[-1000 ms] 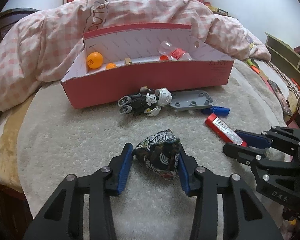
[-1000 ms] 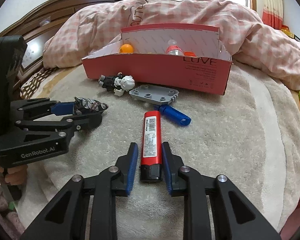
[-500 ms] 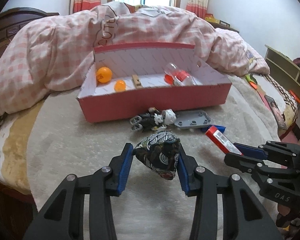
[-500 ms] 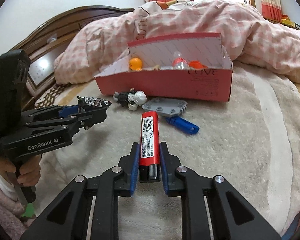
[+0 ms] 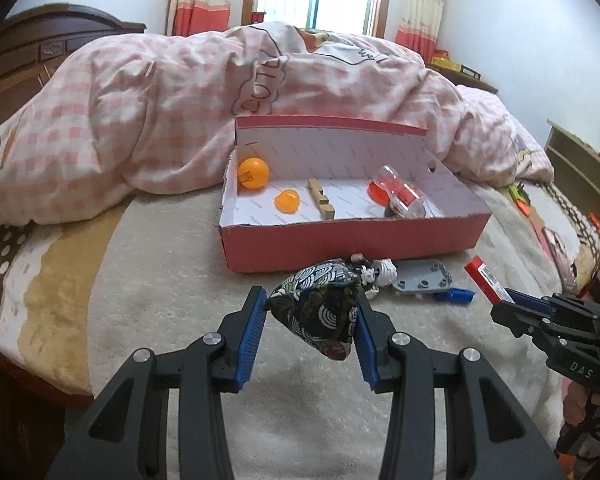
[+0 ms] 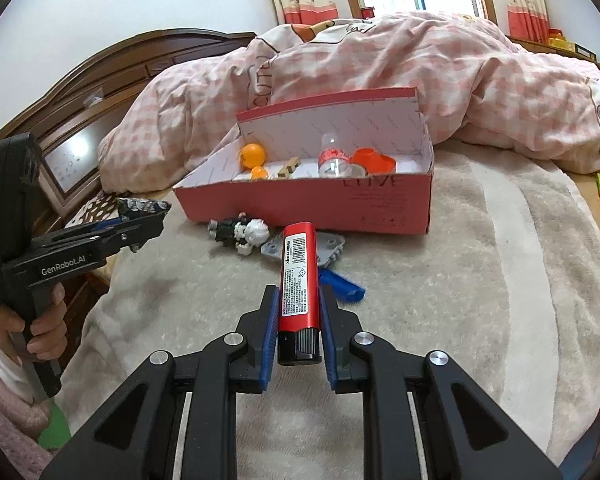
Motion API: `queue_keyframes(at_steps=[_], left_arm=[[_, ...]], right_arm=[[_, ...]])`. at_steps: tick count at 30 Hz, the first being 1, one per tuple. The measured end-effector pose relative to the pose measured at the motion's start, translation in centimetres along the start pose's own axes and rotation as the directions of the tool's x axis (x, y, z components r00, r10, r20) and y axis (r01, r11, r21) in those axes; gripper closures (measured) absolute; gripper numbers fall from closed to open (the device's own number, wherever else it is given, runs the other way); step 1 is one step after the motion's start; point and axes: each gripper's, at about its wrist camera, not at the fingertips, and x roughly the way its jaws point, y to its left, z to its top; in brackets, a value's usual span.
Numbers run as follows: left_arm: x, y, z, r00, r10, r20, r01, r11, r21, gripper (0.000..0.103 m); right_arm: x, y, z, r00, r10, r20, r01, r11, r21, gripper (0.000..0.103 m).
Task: Organize objects
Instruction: 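Lift and carry the marker and pouch toward the shoebox with both tools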
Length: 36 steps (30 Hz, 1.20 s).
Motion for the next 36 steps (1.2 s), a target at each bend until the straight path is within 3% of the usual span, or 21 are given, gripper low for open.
queue_keyframes(at_steps=[8,19,24,36], left_arm=[[0.3,1.4,2.3,1.0,0.0,0.012,0.0,1.0,-0.008,0.062],[0.8,1.9,6.3,0.998,-0.053,0.032,0.053,0.999,0.0,0.062],[1.9,2.3,7.1,0.996,-0.09,0.012,0.09,0.996,-0.005,0.062],[5.3,2.9,9.1,0.996,-0.085,-0.006,0.085,0.996,-0.002,0.062]], right_arm=[[0.8,-0.4,2.1,1.0,0.001,0.015,-0.001,1.0,-0.01,0.082],[0.5,-1.7,5.8,0.998,-0.01,0.055,0.013,0.999,-0.043,0.082],[0.8,-2.8,7.8,0.998,-0.018,0.058,0.02,0.999,-0.034,0.082],[4.2,-3.6,10.4,0.999,-0.012,0.042,0.014,0.998,-0.057,0.082]])
